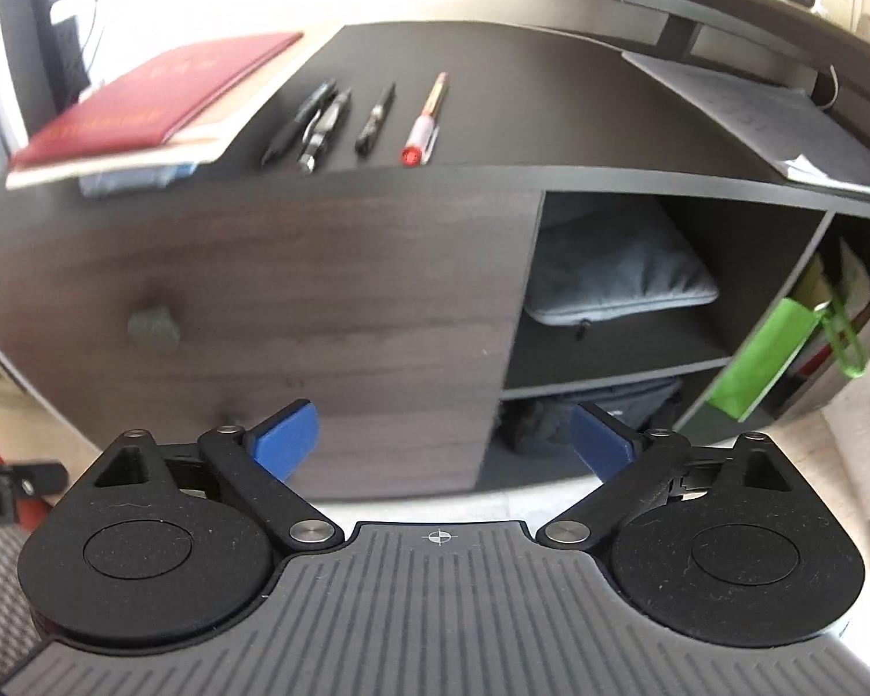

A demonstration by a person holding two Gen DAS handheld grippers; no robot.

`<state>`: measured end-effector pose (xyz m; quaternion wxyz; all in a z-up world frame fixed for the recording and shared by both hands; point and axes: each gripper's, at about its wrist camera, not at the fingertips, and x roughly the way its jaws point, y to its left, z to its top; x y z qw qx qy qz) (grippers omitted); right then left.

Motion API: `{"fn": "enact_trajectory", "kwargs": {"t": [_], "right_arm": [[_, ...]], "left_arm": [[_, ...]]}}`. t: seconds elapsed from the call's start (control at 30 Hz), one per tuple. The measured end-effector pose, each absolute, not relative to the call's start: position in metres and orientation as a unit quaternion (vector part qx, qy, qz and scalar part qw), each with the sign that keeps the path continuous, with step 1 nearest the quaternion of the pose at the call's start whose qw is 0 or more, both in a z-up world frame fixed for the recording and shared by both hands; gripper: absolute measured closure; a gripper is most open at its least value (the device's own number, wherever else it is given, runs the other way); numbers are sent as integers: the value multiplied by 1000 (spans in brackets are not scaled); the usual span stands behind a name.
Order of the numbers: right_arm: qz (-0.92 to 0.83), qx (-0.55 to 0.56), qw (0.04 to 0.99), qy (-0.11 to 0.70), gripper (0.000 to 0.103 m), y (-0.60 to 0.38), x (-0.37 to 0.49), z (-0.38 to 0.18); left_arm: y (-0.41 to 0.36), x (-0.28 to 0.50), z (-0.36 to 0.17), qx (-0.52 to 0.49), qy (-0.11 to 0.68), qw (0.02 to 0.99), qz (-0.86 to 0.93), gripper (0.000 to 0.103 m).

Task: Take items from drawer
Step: 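Move the left gripper toward the round knob of the top drawer, then close the left gripper around the top drawer knob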

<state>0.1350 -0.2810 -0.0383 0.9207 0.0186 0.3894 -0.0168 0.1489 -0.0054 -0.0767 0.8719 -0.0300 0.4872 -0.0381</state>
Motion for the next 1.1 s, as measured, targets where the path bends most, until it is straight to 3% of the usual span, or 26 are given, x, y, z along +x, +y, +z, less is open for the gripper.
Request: {"fn": "enact_trajectory", "kwargs": {"t": [0.2,0.27,0.57,0.77,1.1], "right_arm": [[-21,38,917,397,4,-289,162,-45],[-24,44,914,404,4,-290,168,-49],[-33,53,908,415,4,-299,175,-55],[-40,63,910,407,3,-307,175,-48],[-33,53,904,423,2,-305,175,-57]], "left_arm": [[-12,171,-82,-40,481,874,-45,11],[-14,177,-82,-36,478,877,-45,18],[-19,194,-84,-40,479,875,-55,20],[-14,210,-88,-55,484,871,-66,36],[-17,239,-87,-63,449,890,-48,42]]}}
